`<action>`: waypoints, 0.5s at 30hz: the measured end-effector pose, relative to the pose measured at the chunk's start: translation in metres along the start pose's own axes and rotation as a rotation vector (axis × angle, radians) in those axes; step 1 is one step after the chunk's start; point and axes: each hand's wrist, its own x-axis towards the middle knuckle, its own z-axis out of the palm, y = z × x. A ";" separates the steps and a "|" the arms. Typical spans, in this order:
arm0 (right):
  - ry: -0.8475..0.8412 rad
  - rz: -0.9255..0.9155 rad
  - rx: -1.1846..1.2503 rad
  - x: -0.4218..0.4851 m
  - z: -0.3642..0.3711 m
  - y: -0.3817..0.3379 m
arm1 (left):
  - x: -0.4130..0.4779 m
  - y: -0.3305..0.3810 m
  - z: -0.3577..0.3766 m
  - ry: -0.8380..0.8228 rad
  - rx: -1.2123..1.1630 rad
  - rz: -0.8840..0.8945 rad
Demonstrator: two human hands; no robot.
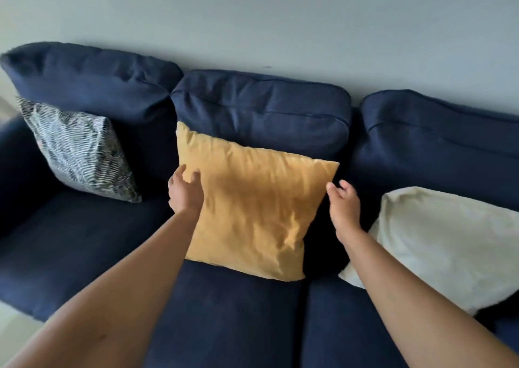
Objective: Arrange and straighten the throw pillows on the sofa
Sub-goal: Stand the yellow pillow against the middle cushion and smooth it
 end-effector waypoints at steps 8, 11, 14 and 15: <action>0.191 0.056 0.112 0.028 0.058 -0.001 | 0.136 -0.014 -0.027 -0.295 -0.263 -0.177; 0.283 0.037 0.092 0.028 0.070 -0.002 | 0.155 -0.014 -0.020 -0.397 -0.264 -0.149; 0.353 -0.013 0.098 0.022 0.083 -0.005 | 0.157 -0.011 -0.005 -0.461 -0.303 -0.104; 0.368 -0.020 0.097 0.020 0.087 -0.006 | 0.156 -0.010 -0.001 -0.452 -0.301 -0.090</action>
